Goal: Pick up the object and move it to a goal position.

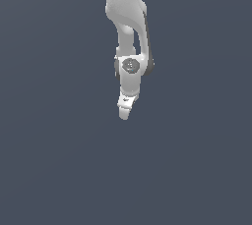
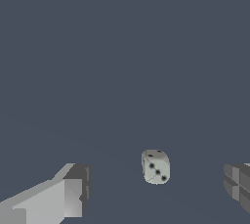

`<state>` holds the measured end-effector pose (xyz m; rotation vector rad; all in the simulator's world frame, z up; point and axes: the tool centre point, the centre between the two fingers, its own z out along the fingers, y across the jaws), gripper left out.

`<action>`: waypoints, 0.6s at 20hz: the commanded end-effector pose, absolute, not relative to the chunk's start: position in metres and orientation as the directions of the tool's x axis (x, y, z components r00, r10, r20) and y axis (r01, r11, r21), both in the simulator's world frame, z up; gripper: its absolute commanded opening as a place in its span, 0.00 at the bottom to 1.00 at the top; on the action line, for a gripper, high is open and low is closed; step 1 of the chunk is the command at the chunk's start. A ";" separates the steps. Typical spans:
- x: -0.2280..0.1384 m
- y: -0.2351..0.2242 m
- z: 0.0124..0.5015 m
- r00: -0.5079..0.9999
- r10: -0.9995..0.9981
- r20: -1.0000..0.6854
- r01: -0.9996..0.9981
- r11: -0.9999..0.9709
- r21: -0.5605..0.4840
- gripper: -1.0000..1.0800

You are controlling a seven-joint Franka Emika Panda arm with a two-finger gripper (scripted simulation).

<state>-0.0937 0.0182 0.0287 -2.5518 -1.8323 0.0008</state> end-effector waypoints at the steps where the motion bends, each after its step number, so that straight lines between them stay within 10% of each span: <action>1: -0.094 0.018 0.018 0.318 0.948 0.000 0.948 -0.318 0.000 0.96; 7: -0.094 0.018 0.009 0.318 0.948 0.000 0.948 -0.318 0.000 0.96; 8: -0.094 0.018 0.009 0.318 0.948 0.000 0.948 -0.318 0.000 0.00; 12: -0.094 0.018 0.009 0.318 0.948 0.000 0.948 -0.318 0.000 0.00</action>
